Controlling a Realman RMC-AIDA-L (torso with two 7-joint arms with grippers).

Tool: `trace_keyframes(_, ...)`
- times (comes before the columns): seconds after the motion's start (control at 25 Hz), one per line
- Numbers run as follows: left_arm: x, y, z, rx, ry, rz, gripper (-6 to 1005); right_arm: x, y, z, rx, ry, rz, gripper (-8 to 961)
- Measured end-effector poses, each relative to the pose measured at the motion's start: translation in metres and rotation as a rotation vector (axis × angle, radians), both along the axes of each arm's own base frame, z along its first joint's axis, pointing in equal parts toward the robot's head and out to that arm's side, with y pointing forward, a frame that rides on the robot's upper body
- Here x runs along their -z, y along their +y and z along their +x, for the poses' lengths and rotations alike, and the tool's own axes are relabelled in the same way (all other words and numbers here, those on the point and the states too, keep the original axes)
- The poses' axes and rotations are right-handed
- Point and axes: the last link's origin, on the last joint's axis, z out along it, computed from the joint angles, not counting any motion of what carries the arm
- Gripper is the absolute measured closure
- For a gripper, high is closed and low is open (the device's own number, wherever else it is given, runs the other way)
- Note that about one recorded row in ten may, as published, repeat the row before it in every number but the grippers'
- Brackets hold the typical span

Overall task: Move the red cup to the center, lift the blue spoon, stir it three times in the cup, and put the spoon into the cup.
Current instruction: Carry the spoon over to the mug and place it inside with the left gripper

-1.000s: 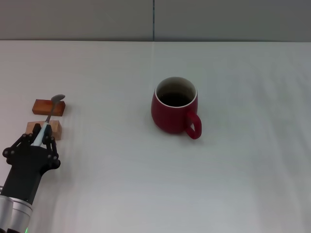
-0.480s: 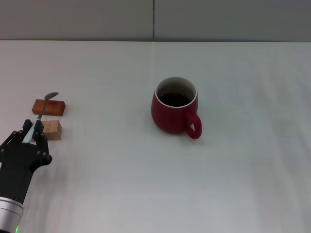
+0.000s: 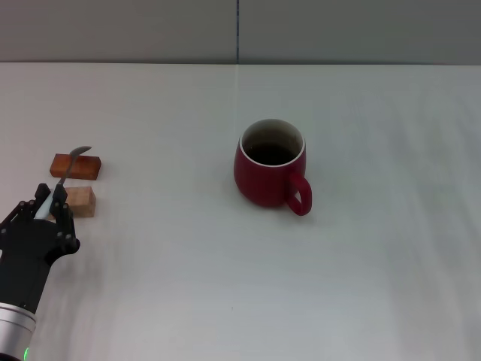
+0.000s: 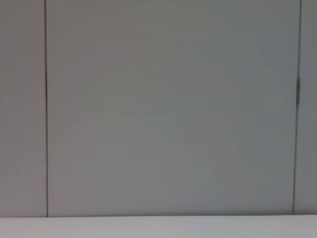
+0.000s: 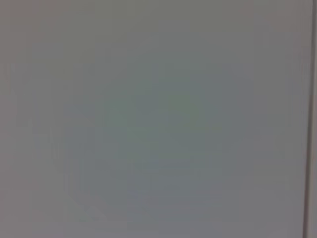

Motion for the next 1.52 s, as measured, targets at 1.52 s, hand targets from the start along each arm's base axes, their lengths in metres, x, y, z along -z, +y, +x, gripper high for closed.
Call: trace_keyframes(1.52,-0.0005,0.0047,0.0031,0.018,-0.039,-0.002,828,0.0000,0.0015,-0.0020,-0.005,-0.001,0.000,617)
